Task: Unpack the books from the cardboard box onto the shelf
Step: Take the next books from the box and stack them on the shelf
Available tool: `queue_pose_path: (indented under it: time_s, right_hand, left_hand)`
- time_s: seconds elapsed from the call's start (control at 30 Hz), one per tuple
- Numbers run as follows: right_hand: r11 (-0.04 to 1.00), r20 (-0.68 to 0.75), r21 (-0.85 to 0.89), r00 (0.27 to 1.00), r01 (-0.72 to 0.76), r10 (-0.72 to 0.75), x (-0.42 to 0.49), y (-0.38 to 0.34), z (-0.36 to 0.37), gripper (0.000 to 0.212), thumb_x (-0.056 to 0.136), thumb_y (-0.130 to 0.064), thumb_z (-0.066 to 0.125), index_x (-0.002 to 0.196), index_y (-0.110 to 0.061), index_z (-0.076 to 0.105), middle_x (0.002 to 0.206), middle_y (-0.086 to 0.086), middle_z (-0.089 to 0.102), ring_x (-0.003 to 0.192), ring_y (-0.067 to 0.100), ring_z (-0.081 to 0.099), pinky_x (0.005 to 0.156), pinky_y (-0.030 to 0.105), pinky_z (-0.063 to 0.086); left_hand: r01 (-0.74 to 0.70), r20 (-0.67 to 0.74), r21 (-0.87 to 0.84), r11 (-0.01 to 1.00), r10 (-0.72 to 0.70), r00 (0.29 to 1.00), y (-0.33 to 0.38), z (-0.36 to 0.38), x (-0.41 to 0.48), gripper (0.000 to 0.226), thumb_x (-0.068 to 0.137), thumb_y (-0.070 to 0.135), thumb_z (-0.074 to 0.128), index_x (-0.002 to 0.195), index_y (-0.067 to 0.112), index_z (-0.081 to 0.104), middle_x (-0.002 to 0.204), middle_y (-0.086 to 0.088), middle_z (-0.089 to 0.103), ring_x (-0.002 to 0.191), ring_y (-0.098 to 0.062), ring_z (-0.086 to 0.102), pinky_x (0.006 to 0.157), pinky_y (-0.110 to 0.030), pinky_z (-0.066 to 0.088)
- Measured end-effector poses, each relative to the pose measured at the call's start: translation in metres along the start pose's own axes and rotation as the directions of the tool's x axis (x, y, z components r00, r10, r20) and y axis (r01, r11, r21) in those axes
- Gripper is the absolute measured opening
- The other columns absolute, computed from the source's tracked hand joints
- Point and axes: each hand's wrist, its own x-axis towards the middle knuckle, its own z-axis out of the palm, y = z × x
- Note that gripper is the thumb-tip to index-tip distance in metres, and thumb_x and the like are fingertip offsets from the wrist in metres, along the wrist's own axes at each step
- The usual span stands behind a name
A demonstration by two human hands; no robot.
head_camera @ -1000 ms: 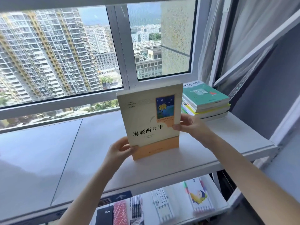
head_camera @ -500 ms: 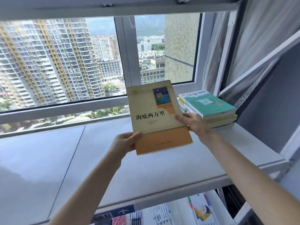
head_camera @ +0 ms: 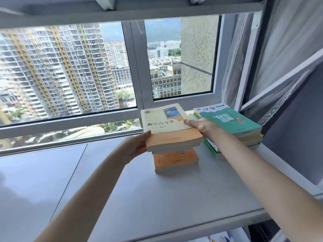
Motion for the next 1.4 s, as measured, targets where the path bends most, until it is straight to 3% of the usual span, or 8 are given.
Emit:
queue_pose_path:
  time_s: [0.27, 0.43, 0.67, 0.87, 1.0, 1.07, 1.17, 1.4]
  right_hand:
    - [0.982, 0.008, -0.174, 0.997, -0.076, 0.079, 0.018, 0.031, 0.012, 0.043, 0.082, -0.045, 0.066, 0.096, -0.005, 0.064, 0.077, 0.000, 0.063, 0.065, 0.013, 0.059, 0.049, 0.021, 0.042]
    - [0.975, -0.012, -0.211, 0.997, -0.075, 0.074, 0.020, 0.038, 0.017, 0.039, 0.085, -0.047, 0.060, 0.089, -0.008, 0.062, 0.086, 0.005, 0.066, 0.076, 0.018, 0.063, 0.070, 0.028, 0.050]
    - [0.932, -0.082, -0.356, 0.996, -0.061, 0.034, 0.011, 0.032, 0.022, 0.039, 0.090, -0.041, 0.056, 0.099, -0.003, 0.063, 0.095, 0.009, 0.064, 0.086, 0.024, 0.062, 0.080, 0.033, 0.047]
    - [0.835, -0.190, -0.550, 0.973, 0.004, -0.130, -0.021, 0.022, 0.014, 0.040, 0.089, -0.036, 0.054, 0.059, -0.012, 0.044, 0.061, 0.003, 0.045, 0.057, 0.020, 0.043, 0.050, 0.029, 0.027]
    - [0.833, -0.073, -0.532, 0.971, 0.154, -0.227, -0.059, 0.021, 0.004, 0.042, 0.090, -0.041, 0.055, 0.113, -0.006, 0.057, 0.105, 0.007, 0.057, 0.098, 0.022, 0.053, 0.081, 0.032, 0.040]
    - [0.839, -0.028, -0.525, 0.981, 0.147, -0.190, -0.087, 0.029, 0.004, 0.058, 0.088, -0.044, 0.058, 0.130, -0.007, 0.046, 0.129, 0.008, 0.052, 0.119, 0.021, 0.049, 0.095, 0.030, 0.037]
    - [0.816, 0.010, -0.564, 0.990, 0.121, -0.140, -0.133, 0.050, 0.007, 0.067, 0.087, -0.045, 0.058, 0.137, -0.006, 0.038, 0.140, 0.010, 0.045, 0.127, 0.021, 0.043, 0.103, 0.030, 0.034]
    - [0.809, -0.052, -0.587, 0.996, 0.027, -0.071, -0.240, 0.130, 0.026, 0.038, 0.085, -0.045, 0.062, 0.101, -0.012, 0.057, 0.095, 0.000, 0.061, 0.087, 0.017, 0.056, 0.076, 0.032, 0.043]
  left_hand:
    - [0.138, -0.085, 0.197, 0.971, -0.123, 0.989, -0.026, -0.002, 0.013, 0.028, 0.093, 0.028, 0.056, 0.106, 0.004, 0.063, 0.094, -0.012, 0.068, 0.071, -0.015, 0.066, 0.072, -0.024, 0.057]
    - [0.164, -0.127, 0.205, 0.965, -0.140, 0.982, -0.036, -0.001, 0.018, 0.022, 0.092, 0.028, 0.058, 0.095, 0.007, 0.065, 0.091, -0.011, 0.069, 0.076, -0.019, 0.065, 0.075, -0.027, 0.055]
    - [0.137, -0.187, 0.592, 0.794, -0.030, 0.982, -0.036, -0.002, 0.018, 0.032, 0.094, 0.038, 0.049, 0.079, 0.013, 0.061, 0.073, -0.002, 0.063, 0.063, -0.015, 0.058, 0.056, -0.024, 0.044]
    - [0.108, -0.122, 0.612, 0.783, -0.042, 0.992, -0.035, -0.007, 0.004, 0.031, 0.095, 0.038, 0.049, 0.096, 0.009, 0.057, 0.088, -0.007, 0.064, 0.074, -0.022, 0.060, 0.069, -0.030, 0.046]
    - [0.053, -0.182, 0.912, 0.406, 0.288, 0.940, -0.033, -0.008, -0.023, 0.056, 0.090, 0.057, 0.043, 0.126, 0.015, 0.048, 0.122, -0.004, 0.061, 0.114, -0.026, 0.056, 0.091, -0.038, 0.042]
    - [-0.047, -0.104, 0.954, 0.295, 0.476, 0.873, -0.034, -0.004, -0.049, 0.059, 0.086, 0.064, 0.042, 0.127, 0.021, 0.048, 0.123, 0.002, 0.062, 0.117, -0.023, 0.055, 0.089, -0.038, 0.042]
    - [-0.226, 0.044, 0.937, 0.265, 0.555, 0.831, -0.045, 0.007, -0.091, 0.052, 0.084, 0.066, 0.044, 0.117, 0.027, 0.054, 0.112, 0.009, 0.066, 0.109, -0.021, 0.060, 0.082, -0.036, 0.042]
    - [-0.522, 0.397, 0.831, 0.193, 0.450, 0.800, -0.142, 0.031, -0.187, 0.045, 0.080, 0.068, 0.042, 0.106, 0.035, 0.059, 0.093, 0.019, 0.065, 0.081, -0.012, 0.056, 0.068, -0.028, 0.038]
